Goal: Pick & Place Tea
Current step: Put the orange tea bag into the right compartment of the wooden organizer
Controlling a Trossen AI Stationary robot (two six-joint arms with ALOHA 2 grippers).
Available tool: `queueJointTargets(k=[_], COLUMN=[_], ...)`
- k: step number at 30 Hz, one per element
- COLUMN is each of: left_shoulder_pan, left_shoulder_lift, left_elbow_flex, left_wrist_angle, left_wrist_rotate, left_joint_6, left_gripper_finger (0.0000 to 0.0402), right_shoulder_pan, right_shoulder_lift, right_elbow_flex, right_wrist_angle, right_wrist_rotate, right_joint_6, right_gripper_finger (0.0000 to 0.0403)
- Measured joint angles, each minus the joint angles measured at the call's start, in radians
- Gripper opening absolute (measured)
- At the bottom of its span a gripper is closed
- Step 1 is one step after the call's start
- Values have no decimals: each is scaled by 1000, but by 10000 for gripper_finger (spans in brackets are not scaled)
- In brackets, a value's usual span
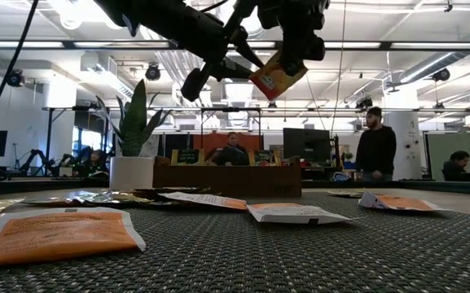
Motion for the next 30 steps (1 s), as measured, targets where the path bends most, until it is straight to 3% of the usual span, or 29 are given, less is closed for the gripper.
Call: queueJointTargets(k=[5, 11, 19, 30], left_shoulder_pan=[-5, -9, -27, -45], left_shoulder_lift=[0, 0, 2, 2], left_elbow_flex=[0, -1, -2, -2], left_wrist_angle=[-27, -42, -81, -179], left_wrist_rotate=[8, 16, 17, 19], left_joint_6=[22, 61, 59, 92], left_gripper_finger=[76, 76, 76, 76], right_shoulder_pan=[0, -6, -11, -15], right_shoulder_lift=[0, 0, 0, 1], right_elbow_flex=[0, 0, 0, -23], right_wrist_angle=[14, 13, 6, -44], right_wrist_rotate=[-19, -121, -125, -113], right_joint_6=[-97, -160, -207, -206], right_gripper_finger=[9, 16, 52, 59])
